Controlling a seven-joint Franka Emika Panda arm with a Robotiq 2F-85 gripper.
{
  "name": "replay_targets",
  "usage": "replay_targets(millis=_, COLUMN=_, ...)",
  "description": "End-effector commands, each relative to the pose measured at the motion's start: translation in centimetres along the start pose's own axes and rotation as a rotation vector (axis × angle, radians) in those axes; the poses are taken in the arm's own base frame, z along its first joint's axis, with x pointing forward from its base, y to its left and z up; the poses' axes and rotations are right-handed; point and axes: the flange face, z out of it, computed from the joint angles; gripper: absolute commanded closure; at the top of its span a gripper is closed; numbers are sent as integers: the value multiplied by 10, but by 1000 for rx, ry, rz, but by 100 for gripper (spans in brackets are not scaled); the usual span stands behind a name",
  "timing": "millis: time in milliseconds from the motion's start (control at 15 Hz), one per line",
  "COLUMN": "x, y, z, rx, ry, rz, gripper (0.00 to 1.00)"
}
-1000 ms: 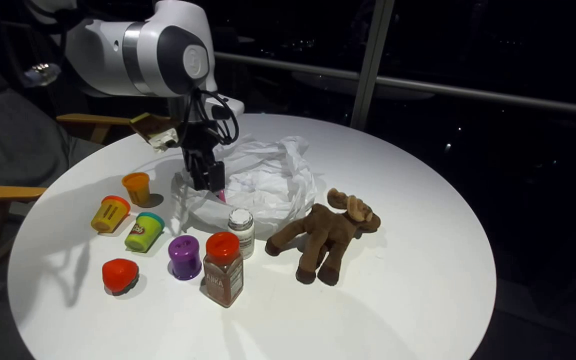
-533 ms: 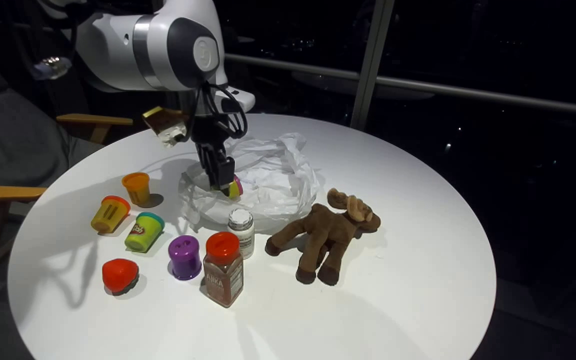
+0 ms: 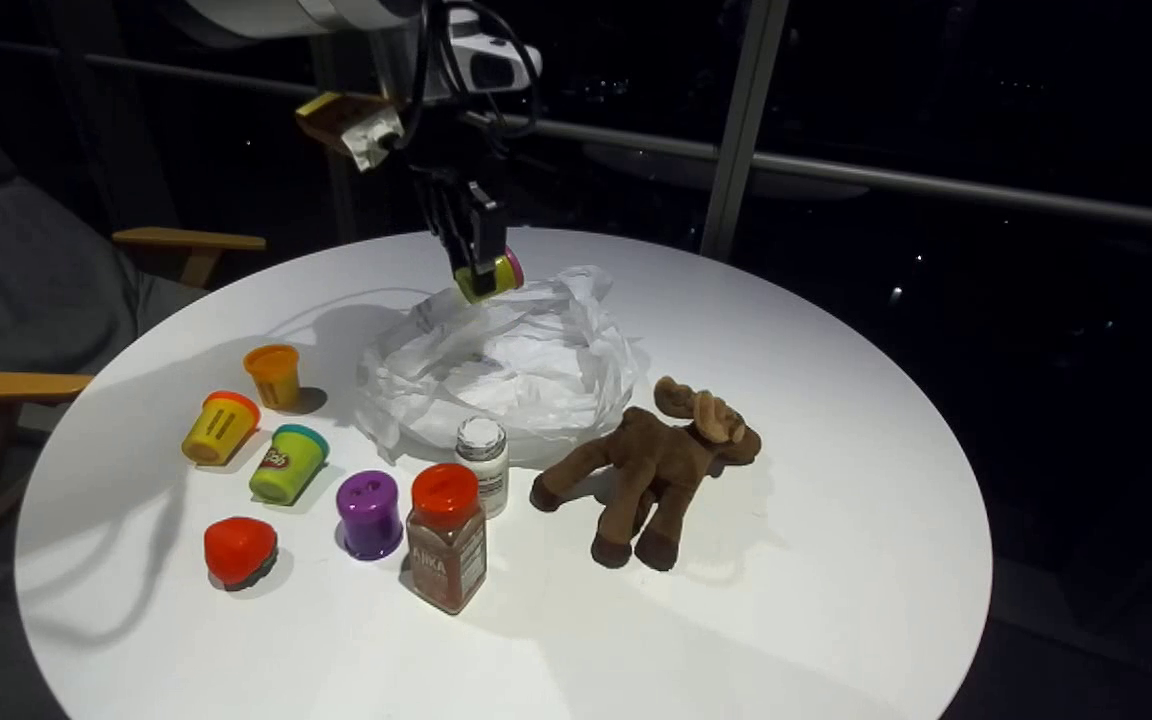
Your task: Pick up all the objects from plastic bag and put it on the table.
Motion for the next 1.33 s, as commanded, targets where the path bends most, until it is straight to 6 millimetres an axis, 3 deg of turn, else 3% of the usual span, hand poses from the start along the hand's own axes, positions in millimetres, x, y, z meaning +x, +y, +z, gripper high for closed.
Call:
replay_targets(millis=0, x=-42, y=13, z=-60, rx=45, ry=-67, rz=-132, gripper=80)
replay_targets(millis=267, x=-114, y=15, z=-97, rx=113, ry=-206, rz=-306, gripper=80)
replay_targets(millis=467, x=-171, y=17, z=-99, rx=141, ry=-320, rz=-447, gripper=80)
replay_targets(millis=667, x=-218, y=25, z=-70, rx=125, ry=-440, rz=-569, gripper=80)
replay_targets(millis=867, x=-256, y=31, z=-28, rx=80, ry=-489, rz=-663, gripper=80)
replay_targets(millis=1000, x=-274, y=29, z=-9, rx=77, ry=-494, rz=-711, gripper=80)
replay_targets(millis=1267, x=-298, y=9, z=9, rx=94, ry=-487, rz=-774, gripper=80)
